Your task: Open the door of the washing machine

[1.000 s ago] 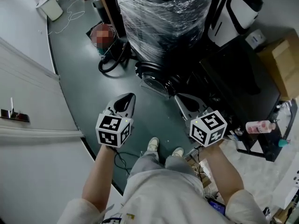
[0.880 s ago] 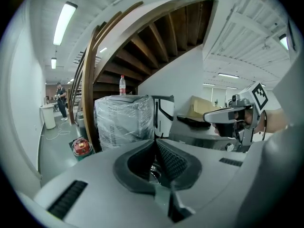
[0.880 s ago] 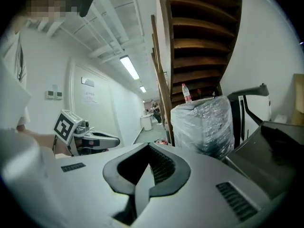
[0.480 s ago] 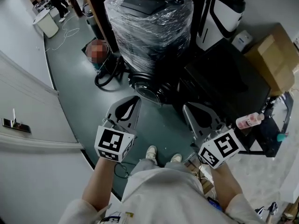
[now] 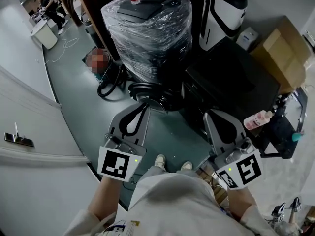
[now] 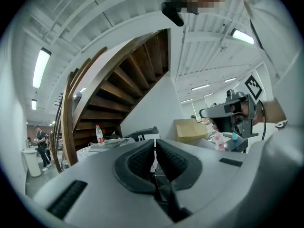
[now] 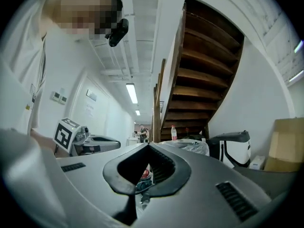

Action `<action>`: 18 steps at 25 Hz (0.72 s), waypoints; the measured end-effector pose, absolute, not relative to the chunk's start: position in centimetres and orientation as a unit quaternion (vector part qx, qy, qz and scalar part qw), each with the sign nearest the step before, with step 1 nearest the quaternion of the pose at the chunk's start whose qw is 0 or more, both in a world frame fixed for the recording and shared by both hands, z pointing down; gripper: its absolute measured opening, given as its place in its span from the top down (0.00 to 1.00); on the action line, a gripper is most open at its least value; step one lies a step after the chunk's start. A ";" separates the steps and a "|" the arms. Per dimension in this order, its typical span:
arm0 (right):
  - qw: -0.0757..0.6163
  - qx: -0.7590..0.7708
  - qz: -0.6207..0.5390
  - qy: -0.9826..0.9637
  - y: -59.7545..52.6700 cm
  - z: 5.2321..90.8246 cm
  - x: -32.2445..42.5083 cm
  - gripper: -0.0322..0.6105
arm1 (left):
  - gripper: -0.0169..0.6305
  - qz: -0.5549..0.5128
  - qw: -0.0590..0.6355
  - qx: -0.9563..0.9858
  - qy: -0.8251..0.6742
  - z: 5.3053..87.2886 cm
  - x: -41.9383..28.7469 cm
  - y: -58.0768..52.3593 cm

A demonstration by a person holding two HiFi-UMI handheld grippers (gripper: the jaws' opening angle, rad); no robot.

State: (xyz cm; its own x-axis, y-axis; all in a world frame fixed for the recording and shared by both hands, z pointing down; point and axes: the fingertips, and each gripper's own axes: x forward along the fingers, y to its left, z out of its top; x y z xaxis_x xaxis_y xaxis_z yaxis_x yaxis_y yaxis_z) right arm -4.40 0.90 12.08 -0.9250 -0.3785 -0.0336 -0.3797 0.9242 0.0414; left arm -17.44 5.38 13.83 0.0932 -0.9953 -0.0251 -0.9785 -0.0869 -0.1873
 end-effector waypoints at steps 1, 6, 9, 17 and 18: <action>0.012 -0.198 0.034 0.979 1.0 11.7 -4.0 0.91 | 0.93 -0.049 0.075 -0.735 0.672 13.6 -17.4 5.5; 0.021 -0.212 0.061 0.975 1.4 10.3 -2.5 0.91 | 0.93 -0.065 0.083 -0.729 0.677 13.6 -17.3 5.9; 0.022 -0.214 0.073 0.974 1.5 10.0 -2.4 0.91 | 0.93 -0.067 0.073 -0.718 0.689 13.8 -17.6 6.3; 0.010 -0.213 0.096 0.972 1.6 10.2 -3.2 0.91 | 0.93 -0.073 0.074 -0.723 0.683 13.6 -17.3 6.4; 0.011 -0.211 0.095 0.973 1.7 10.2 -3.3 0.91 | 0.93 -0.075 0.074 -0.723 0.683 13.6 -17.4 6.4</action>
State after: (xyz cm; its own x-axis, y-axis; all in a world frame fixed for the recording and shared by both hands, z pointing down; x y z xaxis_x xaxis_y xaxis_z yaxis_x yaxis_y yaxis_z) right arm -3.34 1.66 10.23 -0.9105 -0.4091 -0.0605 -0.4131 0.8927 0.1798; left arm -17.36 6.43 13.62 0.0559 -0.9984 0.0065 -0.9762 -0.0560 -0.2095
